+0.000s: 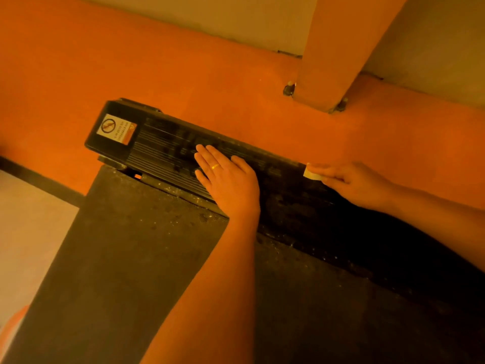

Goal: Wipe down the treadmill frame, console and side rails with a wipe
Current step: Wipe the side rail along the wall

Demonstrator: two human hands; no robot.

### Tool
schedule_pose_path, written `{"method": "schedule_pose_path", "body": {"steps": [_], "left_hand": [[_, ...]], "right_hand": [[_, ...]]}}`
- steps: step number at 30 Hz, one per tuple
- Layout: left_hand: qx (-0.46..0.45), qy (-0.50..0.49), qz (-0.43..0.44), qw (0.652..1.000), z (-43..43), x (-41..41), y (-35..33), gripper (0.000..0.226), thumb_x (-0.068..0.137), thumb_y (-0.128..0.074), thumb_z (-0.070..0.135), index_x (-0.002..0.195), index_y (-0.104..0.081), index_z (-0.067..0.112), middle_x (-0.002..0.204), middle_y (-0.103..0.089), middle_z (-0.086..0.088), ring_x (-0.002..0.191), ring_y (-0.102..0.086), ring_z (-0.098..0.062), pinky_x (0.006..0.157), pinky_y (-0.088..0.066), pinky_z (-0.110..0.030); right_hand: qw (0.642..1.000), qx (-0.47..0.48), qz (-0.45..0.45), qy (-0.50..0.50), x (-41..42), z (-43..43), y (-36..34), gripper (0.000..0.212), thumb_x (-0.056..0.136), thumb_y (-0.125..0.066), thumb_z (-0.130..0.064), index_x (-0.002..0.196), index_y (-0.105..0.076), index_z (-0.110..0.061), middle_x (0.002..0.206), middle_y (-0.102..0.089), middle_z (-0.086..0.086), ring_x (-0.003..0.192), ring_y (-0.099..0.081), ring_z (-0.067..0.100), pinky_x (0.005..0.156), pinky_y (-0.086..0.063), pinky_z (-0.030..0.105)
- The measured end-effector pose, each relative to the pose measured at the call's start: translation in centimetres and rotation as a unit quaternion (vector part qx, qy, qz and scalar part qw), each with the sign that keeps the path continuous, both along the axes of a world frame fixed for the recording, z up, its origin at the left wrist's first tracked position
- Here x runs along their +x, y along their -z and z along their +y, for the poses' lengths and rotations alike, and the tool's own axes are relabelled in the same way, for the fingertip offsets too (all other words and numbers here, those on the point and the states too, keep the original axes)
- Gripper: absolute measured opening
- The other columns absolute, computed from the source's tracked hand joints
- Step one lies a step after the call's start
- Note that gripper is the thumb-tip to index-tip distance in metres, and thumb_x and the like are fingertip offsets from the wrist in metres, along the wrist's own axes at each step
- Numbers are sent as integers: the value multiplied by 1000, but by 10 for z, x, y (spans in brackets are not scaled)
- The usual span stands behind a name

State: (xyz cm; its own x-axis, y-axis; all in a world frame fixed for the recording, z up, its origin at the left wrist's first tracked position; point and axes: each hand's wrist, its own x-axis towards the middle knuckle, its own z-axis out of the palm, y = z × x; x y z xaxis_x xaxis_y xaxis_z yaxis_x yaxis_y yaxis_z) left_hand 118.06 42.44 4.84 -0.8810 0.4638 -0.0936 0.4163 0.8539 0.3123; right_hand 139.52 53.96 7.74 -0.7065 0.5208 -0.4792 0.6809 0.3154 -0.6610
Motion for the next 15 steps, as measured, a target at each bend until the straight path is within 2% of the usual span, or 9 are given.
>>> {"method": "schedule_pose_path", "body": {"steps": [2, 3, 4, 6, 9, 10, 12, 13, 15], "left_hand": [[-5, -4, 9, 1000, 2, 2, 1, 62, 106, -26, 34, 160, -11, 6, 168, -3, -10, 156, 0, -24, 125, -3, -46], [-5, -4, 4, 1000, 3, 3, 2, 62, 106, -25, 34, 160, -11, 7, 168, -3, -10, 156, 1, -24, 124, -2, -46], [-4, -5, 1, 1000, 3, 3, 2, 62, 106, -25, 34, 160, -11, 7, 168, -2, -9, 156, 1, -23, 124, -1, -45], [-3, -7, 4, 1000, 3, 1, 3, 63, 104, -20, 35, 160, -11, 7, 168, -3, -10, 156, 1, -23, 124, -1, -45], [-4, -9, 13, 1000, 4, 3, 4, 67, 101, -14, 38, 160, -11, 7, 168, -3, -10, 156, 1, -24, 125, -1, -46], [-5, -6, 14, 1000, 3, 4, 5, 67, 101, -13, 39, 160, -10, 7, 168, -2, -10, 156, 2, -24, 125, 0, -46], [-5, -6, 11, 1000, 4, 3, 5, 67, 101, -13, 39, 160, -9, 7, 168, -1, -10, 156, 3, -24, 125, 1, -46], [-6, -8, 9, 1000, 5, 2, 4, 66, 101, -14, 38, 160, -9, 7, 168, -1, -10, 156, 4, -24, 124, 2, -45], [-6, -11, 8, 1000, 6, 2, 3, 66, 101, -14, 38, 160, -9, 7, 168, -2, -10, 155, 3, -24, 124, 1, -46]], "right_hand": [[1000, -3, 15, 3, -20, -1, 1, 41, 103, -51, -19, 141, -47, -35, 147, -47, -10, 120, -61, 23, 105, -48, 39], [1000, -12, 23, 10, -30, -2, 2, 41, 103, -51, -18, 142, -48, -33, 148, -46, -10, 119, -61, 20, 102, -49, 34], [999, -19, 29, 21, -40, -4, 2, 41, 104, -51, -16, 142, -49, -31, 148, -44, -10, 117, -60, 12, 98, -47, 21], [998, -37, 29, 31, -51, -5, 0, 41, 104, -50, -14, 143, -49, -27, 146, -41, -14, 108, -56, -3, 80, -38, -2], [999, -41, 29, 12, -38, -2, -3, 44, 103, -50, -11, 144, -46, -28, 144, -39, -17, 92, -60, -17, 69, -39, -5], [998, -46, 30, 12, -30, -2, -4, 45, 103, -51, -12, 142, -47, -33, 142, -38, -20, 94, -63, -13, 72, -44, -1], [998, -52, 36, 23, -26, 0, -5, 44, 102, -52, -16, 135, -47, -45, 142, -38, -26, 115, -63, 11, 91, -51, 14], [998, -49, 38, 25, -29, 1, -4, 44, 102, -52, -17, 135, -46, -46, 142, -39, -26, 118, -61, 9, 93, -48, 12], [998, -49, 36, 23, -45, 1, 1, 43, 103, -52, -14, 140, -48, -35, 143, -40, -22, 115, -54, -11, 90, -38, 2]]}}
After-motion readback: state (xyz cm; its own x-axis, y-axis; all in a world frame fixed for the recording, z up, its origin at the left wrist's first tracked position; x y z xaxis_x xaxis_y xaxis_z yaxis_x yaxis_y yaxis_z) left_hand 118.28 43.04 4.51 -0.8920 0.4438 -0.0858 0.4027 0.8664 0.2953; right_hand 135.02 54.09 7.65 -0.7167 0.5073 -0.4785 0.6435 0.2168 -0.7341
